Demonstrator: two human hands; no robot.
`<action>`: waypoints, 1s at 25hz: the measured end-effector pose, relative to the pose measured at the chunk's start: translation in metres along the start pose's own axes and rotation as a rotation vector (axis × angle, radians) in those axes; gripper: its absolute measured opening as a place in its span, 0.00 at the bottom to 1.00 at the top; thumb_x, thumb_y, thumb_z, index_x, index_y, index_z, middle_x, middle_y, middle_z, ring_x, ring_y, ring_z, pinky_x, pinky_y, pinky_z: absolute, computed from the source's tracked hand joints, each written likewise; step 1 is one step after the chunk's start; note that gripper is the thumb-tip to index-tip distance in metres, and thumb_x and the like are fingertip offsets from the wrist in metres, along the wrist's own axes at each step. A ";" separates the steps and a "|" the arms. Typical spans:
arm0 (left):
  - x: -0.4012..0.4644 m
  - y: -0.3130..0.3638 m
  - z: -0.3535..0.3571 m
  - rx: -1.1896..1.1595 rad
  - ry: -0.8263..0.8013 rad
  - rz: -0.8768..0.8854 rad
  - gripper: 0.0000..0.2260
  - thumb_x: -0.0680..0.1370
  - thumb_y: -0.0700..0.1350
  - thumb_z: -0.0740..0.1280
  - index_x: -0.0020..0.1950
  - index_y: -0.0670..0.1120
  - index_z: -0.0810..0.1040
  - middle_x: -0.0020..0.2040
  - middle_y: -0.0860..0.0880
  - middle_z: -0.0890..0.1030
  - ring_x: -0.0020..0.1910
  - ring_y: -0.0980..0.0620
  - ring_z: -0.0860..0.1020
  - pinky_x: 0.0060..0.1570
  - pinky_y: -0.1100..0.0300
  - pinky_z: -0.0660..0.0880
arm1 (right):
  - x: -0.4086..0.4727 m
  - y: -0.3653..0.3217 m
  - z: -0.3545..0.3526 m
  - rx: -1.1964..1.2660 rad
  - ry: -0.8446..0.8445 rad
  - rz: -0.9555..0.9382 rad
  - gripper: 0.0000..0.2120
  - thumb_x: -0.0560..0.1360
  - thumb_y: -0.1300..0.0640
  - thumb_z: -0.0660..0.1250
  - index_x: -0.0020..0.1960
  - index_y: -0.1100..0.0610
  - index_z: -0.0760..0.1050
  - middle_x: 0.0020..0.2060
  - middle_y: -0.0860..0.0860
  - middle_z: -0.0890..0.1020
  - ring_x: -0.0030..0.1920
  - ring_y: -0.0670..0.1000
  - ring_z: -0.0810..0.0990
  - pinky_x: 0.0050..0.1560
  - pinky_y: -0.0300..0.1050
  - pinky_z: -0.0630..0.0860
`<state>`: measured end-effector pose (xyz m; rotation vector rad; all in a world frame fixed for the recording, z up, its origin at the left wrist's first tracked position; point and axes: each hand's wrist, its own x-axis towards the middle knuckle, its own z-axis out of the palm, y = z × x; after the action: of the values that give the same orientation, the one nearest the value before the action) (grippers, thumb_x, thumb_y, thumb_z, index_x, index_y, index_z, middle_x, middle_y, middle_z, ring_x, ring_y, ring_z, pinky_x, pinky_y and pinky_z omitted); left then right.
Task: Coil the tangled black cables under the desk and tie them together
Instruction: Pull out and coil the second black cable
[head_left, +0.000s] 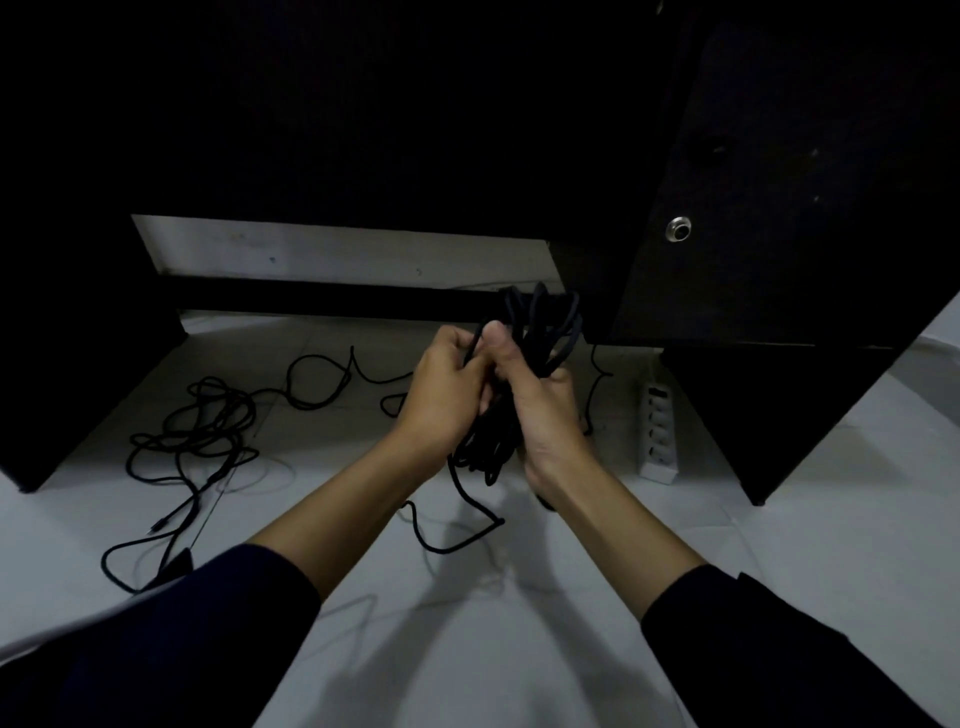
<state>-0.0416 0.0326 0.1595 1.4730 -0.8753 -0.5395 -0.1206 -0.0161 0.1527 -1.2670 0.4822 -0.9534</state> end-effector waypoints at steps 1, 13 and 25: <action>0.001 0.000 -0.002 0.004 -0.025 -0.005 0.08 0.82 0.47 0.60 0.46 0.44 0.69 0.21 0.54 0.70 0.22 0.58 0.68 0.32 0.63 0.70 | 0.001 0.002 -0.001 -0.021 0.009 -0.016 0.13 0.74 0.49 0.69 0.39 0.59 0.78 0.22 0.48 0.75 0.26 0.45 0.75 0.40 0.44 0.73; -0.002 -0.005 -0.041 0.017 -0.413 -0.074 0.05 0.80 0.44 0.63 0.49 0.43 0.71 0.35 0.44 0.76 0.21 0.57 0.61 0.21 0.67 0.58 | 0.028 -0.001 -0.028 0.123 0.211 0.115 0.20 0.78 0.45 0.62 0.40 0.59 0.81 0.32 0.54 0.83 0.33 0.51 0.81 0.42 0.49 0.78; -0.012 -0.023 -0.038 0.141 -0.671 -0.285 0.10 0.80 0.49 0.62 0.46 0.42 0.70 0.31 0.47 0.72 0.21 0.54 0.60 0.23 0.64 0.55 | 0.029 -0.005 -0.032 0.394 0.090 0.229 0.13 0.78 0.45 0.63 0.42 0.54 0.70 0.25 0.46 0.70 0.23 0.43 0.68 0.24 0.36 0.69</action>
<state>-0.0144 0.0642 0.1396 1.5754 -1.2423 -1.2520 -0.1307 -0.0579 0.1541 -0.7988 0.4709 -0.8628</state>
